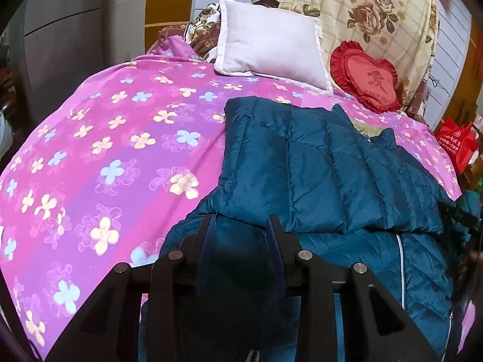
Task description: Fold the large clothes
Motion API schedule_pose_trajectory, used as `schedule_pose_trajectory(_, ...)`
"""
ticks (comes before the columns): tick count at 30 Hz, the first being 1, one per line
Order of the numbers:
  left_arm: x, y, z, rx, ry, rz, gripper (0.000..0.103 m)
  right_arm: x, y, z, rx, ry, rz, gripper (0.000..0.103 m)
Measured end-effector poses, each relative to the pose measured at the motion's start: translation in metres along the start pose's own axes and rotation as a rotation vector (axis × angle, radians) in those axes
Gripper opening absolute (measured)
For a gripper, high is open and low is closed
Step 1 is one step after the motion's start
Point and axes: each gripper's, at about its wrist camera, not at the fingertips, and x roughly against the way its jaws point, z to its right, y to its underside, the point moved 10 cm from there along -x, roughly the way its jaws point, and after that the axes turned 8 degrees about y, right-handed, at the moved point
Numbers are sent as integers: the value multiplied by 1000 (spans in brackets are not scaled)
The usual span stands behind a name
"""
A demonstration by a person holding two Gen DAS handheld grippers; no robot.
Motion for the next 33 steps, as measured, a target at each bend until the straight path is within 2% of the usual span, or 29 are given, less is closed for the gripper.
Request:
schedule_pose_trajectory(2, 1, -1, 1, -4, -5, 6, 12, 12, 0, 7, -20, 13, 20, 52)
schedule_pose_trajectory(4, 1, -5, 5, 1, 1, 6, 12, 33, 0, 11, -32, -18, 63, 67)
schedule_pose_trajectory(5, 1, -7, 6, 5, 5, 6, 12, 41, 0, 9, -27, -34, 69, 69)
schedule_pose_trajectory(9, -7, -24, 15, 10, -1, 20, 12, 67, 1, -23, 61, -158, 74, 69)
schedule_pose_trajectory(14, -38, -43, 25, -14, -16, 21, 12, 59, 4, -65, 123, -250, 52, 69)
schedule_pose_trajectory(17, -56, -44, 25, -15, -31, 4, 12, 33, 3, -69, 157, -204, 33, 69)
schedule_pose_trajectory(21, -76, -36, 23, -20, -40, -12, 12, -1, 5, -48, 141, -114, 18, 69)
schedule_pose_trajectory(23, -80, -32, 23, -32, -46, -15, 13, -9, 9, -41, 121, -120, 23, 69)
schedule_pose_trajectory(28, -81, -28, 26, -64, -63, -13, 13, -4, 13, -41, 160, -79, 18, 69)
schedule_pose_trajectory(33, -82, -27, 24, -51, -48, -7, 13, 25, 14, -37, 137, -118, 45, 69)
